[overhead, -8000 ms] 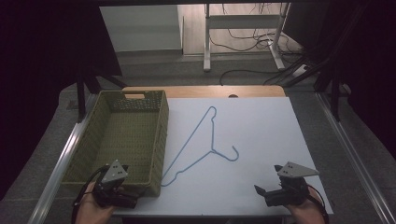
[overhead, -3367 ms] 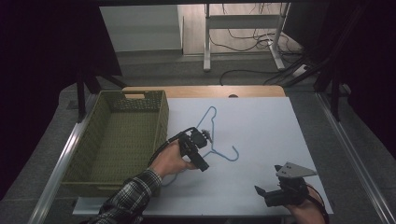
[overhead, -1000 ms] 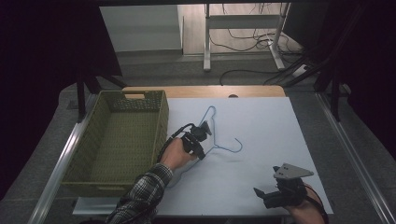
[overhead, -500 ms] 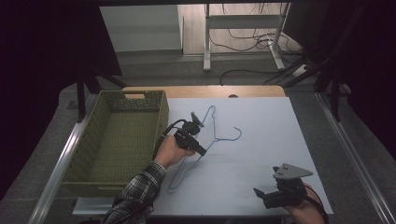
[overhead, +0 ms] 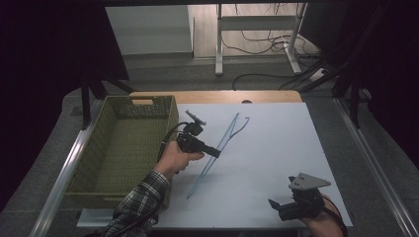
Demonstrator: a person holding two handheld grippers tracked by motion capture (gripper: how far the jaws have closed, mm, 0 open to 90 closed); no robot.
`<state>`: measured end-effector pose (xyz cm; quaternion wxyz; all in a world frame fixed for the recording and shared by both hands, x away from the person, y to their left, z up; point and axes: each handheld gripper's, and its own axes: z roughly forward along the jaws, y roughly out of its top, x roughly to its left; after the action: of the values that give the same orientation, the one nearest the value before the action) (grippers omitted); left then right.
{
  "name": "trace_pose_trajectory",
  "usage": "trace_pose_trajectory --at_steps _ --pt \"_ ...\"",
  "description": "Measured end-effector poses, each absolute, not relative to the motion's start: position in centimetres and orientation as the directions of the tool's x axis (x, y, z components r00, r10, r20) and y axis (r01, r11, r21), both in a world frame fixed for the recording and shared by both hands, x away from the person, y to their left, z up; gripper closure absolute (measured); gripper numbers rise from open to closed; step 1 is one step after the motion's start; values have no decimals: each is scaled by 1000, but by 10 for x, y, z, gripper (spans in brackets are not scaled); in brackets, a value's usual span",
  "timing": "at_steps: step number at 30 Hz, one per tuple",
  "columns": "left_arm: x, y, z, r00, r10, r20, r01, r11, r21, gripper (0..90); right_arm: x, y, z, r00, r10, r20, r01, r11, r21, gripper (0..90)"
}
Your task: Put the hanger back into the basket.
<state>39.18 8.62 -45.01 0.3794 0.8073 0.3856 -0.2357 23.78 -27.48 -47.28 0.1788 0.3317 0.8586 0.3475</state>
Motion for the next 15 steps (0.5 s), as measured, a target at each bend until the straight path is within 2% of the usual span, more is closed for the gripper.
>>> trace_pose_trajectory --at_steps 15 --pt "380 104 -427 627 341 -701 779 -310 545 877 238 -274 -473 -716 694 -77 448 542 711 0"
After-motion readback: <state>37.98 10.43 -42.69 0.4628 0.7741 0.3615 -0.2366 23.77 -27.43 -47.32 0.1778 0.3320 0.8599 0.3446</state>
